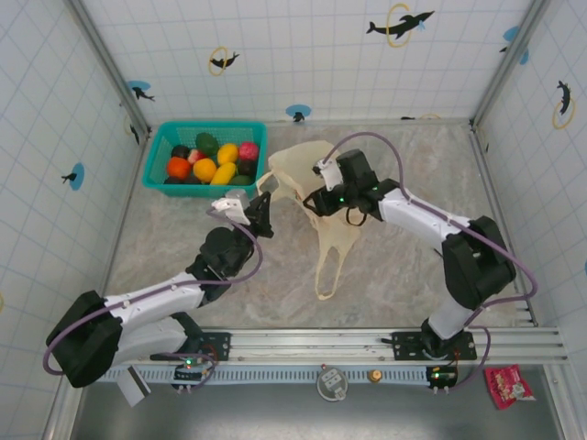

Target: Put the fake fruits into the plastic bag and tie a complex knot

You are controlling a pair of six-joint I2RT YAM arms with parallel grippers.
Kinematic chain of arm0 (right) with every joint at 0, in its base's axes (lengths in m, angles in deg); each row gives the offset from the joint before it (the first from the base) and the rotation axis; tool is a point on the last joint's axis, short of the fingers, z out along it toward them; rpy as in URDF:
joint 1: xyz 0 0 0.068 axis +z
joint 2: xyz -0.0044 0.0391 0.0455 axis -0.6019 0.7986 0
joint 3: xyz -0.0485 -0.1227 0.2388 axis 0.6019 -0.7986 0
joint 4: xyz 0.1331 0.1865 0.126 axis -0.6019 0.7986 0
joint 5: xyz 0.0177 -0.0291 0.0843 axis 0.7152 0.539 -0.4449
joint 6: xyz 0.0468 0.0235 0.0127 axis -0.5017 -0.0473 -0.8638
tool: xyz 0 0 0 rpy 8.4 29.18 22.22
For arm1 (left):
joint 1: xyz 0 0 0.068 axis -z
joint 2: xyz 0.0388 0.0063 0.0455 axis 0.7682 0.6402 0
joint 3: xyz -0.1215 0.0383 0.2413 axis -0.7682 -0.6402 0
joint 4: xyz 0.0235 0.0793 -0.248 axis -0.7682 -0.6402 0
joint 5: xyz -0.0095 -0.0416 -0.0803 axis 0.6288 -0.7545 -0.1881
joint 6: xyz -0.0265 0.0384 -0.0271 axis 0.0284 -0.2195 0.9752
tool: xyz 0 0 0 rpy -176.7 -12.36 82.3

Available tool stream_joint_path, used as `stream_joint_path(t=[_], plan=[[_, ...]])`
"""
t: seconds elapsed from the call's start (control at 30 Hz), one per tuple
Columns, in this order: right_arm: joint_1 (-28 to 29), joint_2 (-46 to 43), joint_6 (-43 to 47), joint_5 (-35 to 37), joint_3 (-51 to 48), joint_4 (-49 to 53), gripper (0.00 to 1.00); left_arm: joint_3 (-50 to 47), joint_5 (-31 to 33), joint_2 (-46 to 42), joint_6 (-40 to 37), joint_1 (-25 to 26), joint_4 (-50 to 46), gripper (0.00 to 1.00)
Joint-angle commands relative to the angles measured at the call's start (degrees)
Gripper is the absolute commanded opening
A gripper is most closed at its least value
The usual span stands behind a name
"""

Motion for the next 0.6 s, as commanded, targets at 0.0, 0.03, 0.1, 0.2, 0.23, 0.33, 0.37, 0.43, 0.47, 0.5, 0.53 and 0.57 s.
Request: stream_joint_path(t=[0.0,0.03,0.1,0.2,0.23,0.33,0.37,0.43,0.47,0.5,0.53,0.57], plan=[[-0.78,-1.97,-3.73,-7.8,-0.04,-7.42,0.65,-4.65,9.93,-0.92,10.96,0.02,-5.11,0.0],[-0.97,-0.4,-6.4,-7.78,1.38,-8.9,0.65,-5.77,11.69,-0.52,13.29,-0.13,-4.79,0.0],[-1.36,4.37,-11.51,-5.43,5.81,-9.98,0.61,-7.05,13.33,0.79,17.42,-0.59,-4.23,0.0],[-1.6,13.39,-21.12,-4.01,13.11,-13.65,0.54,-8.23,13.79,3.35,23.48,-1.3,-4.48,0.0],[-1.46,16.71,-23.82,-4.42,16.21,-16.03,0.52,-8.37,13.84,4.16,25.54,-1.64,-5.55,0.0],[-0.87,25.66,-29.44,-6.23,24.46,-18.48,0.51,-9.3,15.53,5.12,31.39,-2.34,-8.28,0.0],[-0.68,27.89,-30.65,-6.77,26.6,-19.64,0.51,-10.17,15.91,5.13,32.91,-2.63,-8.05,0.0],[-0.45,32.93,-33.51,-7.78,31.49,-21.71,0.51,-11.76,16.25,5.22,35.61,-3.48,-7.56,0.0],[-0.45,35.04,-34.61,-7.9,33.81,-21.67,0.52,-12.2,16.33,5.3,36.58,-3.83,-7.6,0.0],[-0.45,37.44,-35.73,-7.9,36.42,-21.32,0.52,-12.58,16.27,5.47,37.43,-4.27,-7.55,0.0],[-0.45,39.08,-36.68,-8.32,38.75,-21.33,0.52,-12.84,16.07,5.8,38.11,-4.63,-7.64,0.0],[-0.38,41.56,-37.73,-8.59,40.31,-21.89,0.53,-12.96,15.9,6.13,38.43,-4.89,-7.51,0.0]])
